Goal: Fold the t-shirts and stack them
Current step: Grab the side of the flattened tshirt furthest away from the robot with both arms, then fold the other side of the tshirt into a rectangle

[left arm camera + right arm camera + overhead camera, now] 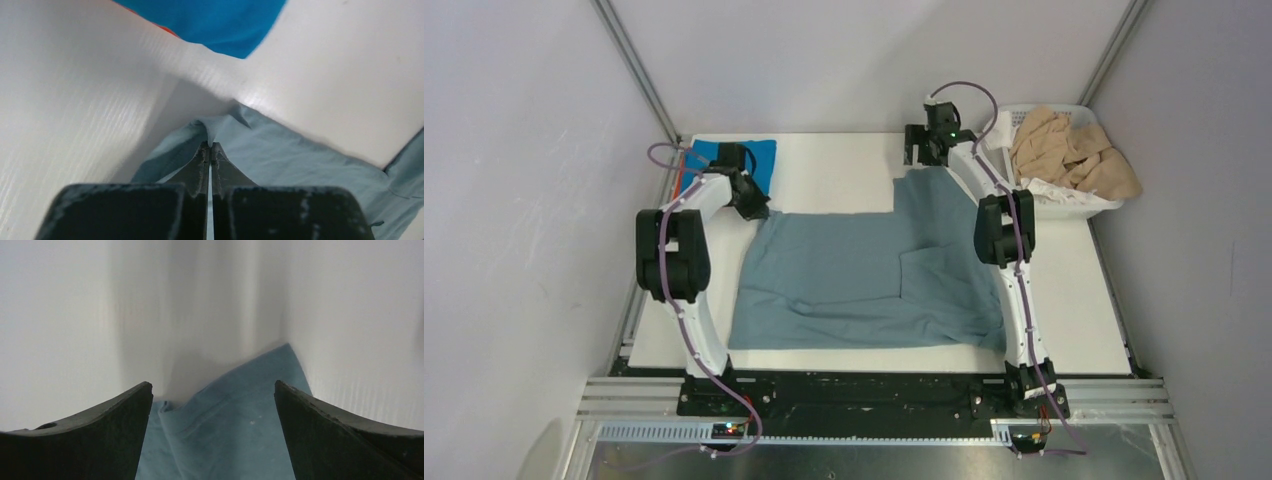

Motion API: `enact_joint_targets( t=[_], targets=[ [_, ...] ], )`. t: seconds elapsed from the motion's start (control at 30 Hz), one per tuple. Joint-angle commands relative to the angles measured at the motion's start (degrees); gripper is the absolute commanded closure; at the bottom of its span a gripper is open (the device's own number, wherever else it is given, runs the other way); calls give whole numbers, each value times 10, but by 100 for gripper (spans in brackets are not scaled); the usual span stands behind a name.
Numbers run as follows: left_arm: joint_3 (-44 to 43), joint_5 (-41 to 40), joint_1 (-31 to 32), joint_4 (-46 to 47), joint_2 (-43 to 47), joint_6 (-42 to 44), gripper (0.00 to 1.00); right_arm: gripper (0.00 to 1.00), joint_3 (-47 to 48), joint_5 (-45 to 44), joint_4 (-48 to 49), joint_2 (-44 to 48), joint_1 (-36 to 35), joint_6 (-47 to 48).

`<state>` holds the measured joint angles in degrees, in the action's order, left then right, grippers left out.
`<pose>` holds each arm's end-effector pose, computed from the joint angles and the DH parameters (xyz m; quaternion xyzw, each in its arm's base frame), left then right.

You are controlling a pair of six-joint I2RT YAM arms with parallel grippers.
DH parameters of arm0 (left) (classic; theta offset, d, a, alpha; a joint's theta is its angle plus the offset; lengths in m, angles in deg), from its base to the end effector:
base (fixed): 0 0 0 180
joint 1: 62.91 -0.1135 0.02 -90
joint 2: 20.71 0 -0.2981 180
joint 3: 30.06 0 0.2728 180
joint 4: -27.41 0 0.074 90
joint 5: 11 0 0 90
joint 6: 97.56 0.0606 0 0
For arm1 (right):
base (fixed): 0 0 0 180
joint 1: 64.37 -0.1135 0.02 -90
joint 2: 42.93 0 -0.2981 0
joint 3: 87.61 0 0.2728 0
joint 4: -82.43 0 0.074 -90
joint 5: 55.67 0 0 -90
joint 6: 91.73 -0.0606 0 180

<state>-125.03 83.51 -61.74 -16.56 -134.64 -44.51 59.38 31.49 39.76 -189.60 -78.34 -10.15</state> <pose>0.4599 -0.0142 0.1777 -0.2897 0.9273 -0.1125 0.2085 0.6230 0.1519 0.1882 -0.0343 0.9139 0.0562 0.4005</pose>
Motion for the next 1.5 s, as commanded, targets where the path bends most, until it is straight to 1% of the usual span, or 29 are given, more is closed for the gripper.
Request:
enact_joint_targets(
  t=[0.0,0.03,0.13,0.23,0.33,0.37,0.53,0.63,0.67,0.7,0.73,0.77,0.8,0.9,0.93,0.97,1.1,1.17,1.23,1.33,1.37,1.47],
  targets=[
    [-3,-33,13,5,67,20,100,5,27,-4,-58,-7,23,-29],
    [-1,-38,15,5,74,23,100,5,28,-1,-71,-9,25,-36],
    [1,-41,17,5,80,32,100,11,42,9,-99,-16,27,-40],
    [0,-43,17,5,79,38,100,13,45,8,-115,-24,25,-41],
    [5,-43,18,5,79,39,100,16,67,16,-153,-41,25,-45],
    [6,-43,18,6,80,38,100,21,67,16,-159,-48,24,-45],
    [14,-59,18,5,85,37,100,31,65,-8,-176,-58,13,-40],
    [16,-62,18,5,85,38,100,44,69,-21,-179,-61,9,-39],
    [17,-63,19,6,85,38,100,51,70,-22,-180,-61,10,-40],
    [17,-63,19,5,84,39,100,55,70,-24,-181,-61,10,-43],
    [17,-62,19,5,84,39,100,63,70,-25,-181,-61,11,-44],
    [16,-62,18,5,84,40,100,68,70,-24,-181,-61,13,-47],
    [16,-62,19,6,84,41,100,77,70,-23,-182,-61,13,-48],
    [14,-63,18,5,84,44,100,88,70,-12,-171,-49,15,-45],
    [14,-62,19,5,85,45,100,96,62,-10,-164,-42,14,-36],
    [15,-62,18,5,87,46,100,99,56,-7,-141,-25,12,-31],
    [22,-55,19,6,96,49,100,100,5,-9,-81,41,1,27],
    [29,-54,20,5,105,50,100,100,-29,-23,-64,77,-7,59],
    [38,-55,23,6,115,50,100,100,-68,-16,-53,116,-12,78],
    [55,-56,28,6,136,51,100,100,-160,-17,-33,172,-27,126],
    [62,-57,31,8,139,51,100,100,-176,-20,-30,199,-32,134],
    [87,-57,43,10,158,48,100,100,-269,-32,-15,252,-53,159]
  ],
)
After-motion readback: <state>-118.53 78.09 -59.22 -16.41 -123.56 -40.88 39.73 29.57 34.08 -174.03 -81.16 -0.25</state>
